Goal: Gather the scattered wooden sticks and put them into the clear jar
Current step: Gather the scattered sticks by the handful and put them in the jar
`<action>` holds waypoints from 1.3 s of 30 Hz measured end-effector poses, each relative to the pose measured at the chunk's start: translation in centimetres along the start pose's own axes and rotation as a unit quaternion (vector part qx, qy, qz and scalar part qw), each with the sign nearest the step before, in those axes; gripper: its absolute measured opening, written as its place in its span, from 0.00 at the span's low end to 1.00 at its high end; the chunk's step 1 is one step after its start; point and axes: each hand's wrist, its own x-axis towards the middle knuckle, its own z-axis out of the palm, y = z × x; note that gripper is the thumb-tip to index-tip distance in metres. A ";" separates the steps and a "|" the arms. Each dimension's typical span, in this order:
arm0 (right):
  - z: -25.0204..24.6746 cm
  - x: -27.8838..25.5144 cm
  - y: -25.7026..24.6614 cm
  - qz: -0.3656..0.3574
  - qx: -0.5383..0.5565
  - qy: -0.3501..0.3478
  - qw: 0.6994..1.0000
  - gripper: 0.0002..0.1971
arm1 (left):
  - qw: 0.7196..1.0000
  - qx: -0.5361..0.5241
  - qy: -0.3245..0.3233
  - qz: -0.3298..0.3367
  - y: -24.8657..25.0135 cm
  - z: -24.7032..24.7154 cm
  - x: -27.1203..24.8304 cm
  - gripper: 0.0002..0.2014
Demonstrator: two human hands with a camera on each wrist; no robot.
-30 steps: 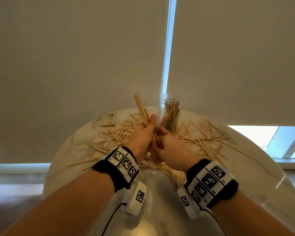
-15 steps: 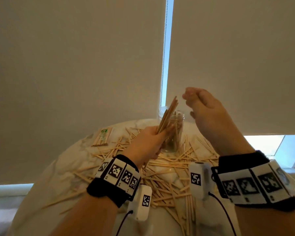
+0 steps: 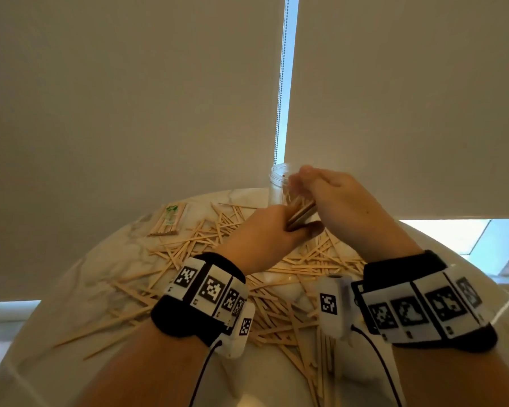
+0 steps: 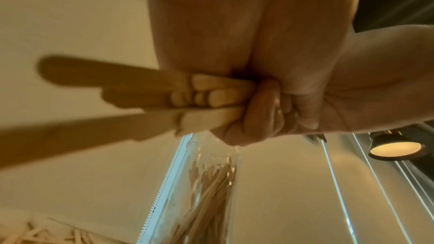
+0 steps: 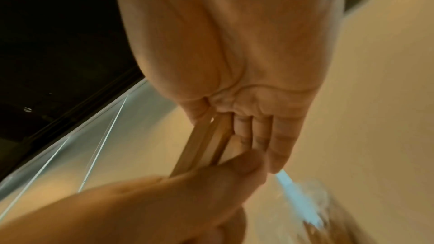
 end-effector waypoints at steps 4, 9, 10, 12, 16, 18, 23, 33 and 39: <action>0.5 -0.1 0.0 0.012 0.077 -0.026 0.997 0.28 | 0.993 -0.114 0.008 0.032 0.2 -0.2 -0.2 0.10; 0.0 0.5 0.1 0.079 0.221 -0.006 0.972 0.29 | 0.921 -0.374 0.113 -0.002 -0.1 -1.6 -0.2 0.12; -0.1 0.3 0.6 0.092 0.184 -0.056 0.977 0.30 | 0.880 -0.446 0.165 -0.004 -0.2 -2.2 0.0 0.11; 0.3 -0.3 1.4 0.109 0.086 -0.182 0.973 0.34 | 0.786 -0.563 0.255 0.001 -0.3 -3.3 0.3 0.08; 2.4 -0.3 0.4 0.110 0.171 -0.255 0.945 0.24 | 0.725 -0.617 0.305 -0.007 -0.1 -3.2 0.7 0.07; 3.2 0.0 0.1 0.077 0.162 -0.191 0.965 0.15 | 0.746 -0.603 0.282 -0.024 0.2 -2.4 0.6 0.08; 2.9 0.0 0.7 0.017 0.058 -0.038 0.997 0.12 | 0.818 -0.528 0.227 -0.019 0.5 -1.3 0.3 0.13; 0.2 0.5 2.5 0.027 -0.187 -0.025 0.982 0.20 | 0.770 -0.575 0.271 -0.062 1.0 -2.1 0.0 0.26; 1.4 0.3 2.0 0.005 -0.254 -0.090 0.963 0.12 | 0.793 -0.553 0.223 -0.126 0.6 -2.4 0.0 0.23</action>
